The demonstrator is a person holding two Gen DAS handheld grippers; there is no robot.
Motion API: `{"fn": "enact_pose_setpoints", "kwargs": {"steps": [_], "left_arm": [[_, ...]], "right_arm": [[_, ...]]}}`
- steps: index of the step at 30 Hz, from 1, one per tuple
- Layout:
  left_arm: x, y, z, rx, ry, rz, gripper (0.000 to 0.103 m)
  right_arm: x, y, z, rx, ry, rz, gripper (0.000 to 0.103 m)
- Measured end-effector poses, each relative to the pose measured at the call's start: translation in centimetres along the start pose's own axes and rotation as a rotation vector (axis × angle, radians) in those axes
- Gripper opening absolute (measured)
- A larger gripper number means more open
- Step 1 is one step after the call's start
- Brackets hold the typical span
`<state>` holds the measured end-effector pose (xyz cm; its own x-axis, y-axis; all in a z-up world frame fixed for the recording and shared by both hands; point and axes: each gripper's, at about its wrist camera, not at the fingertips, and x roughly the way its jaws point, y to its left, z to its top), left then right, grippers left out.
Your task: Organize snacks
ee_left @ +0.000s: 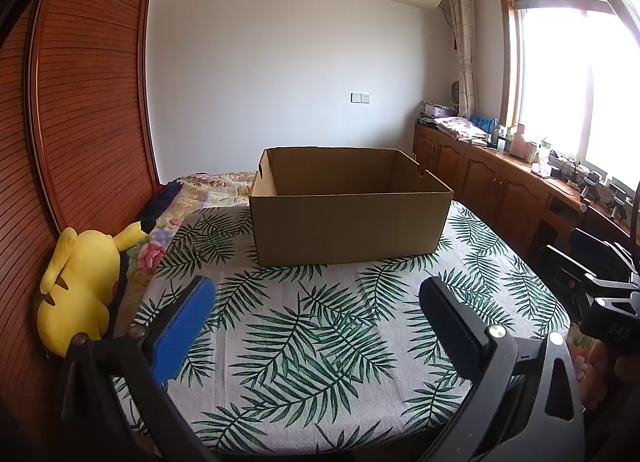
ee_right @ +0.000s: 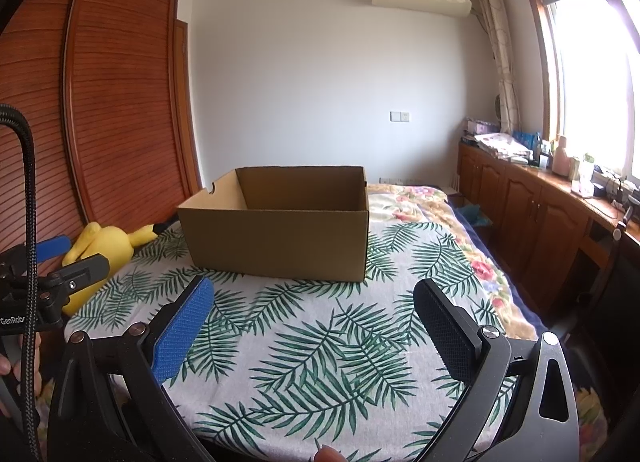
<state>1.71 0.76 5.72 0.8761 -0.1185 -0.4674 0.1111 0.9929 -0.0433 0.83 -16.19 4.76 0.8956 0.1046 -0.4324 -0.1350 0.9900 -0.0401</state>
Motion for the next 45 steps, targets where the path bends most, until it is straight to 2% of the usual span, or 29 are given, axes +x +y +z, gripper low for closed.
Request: {"fn": "enact_pose_setpoints", "kwargs": {"steps": [45], "left_arm": [[-0.41,0.10,-0.02,-0.002,-0.011,0.000,0.103]], "right_arm": [[0.04,-0.14,-0.01,0.005,-0.002,0.002,0.102]]}}
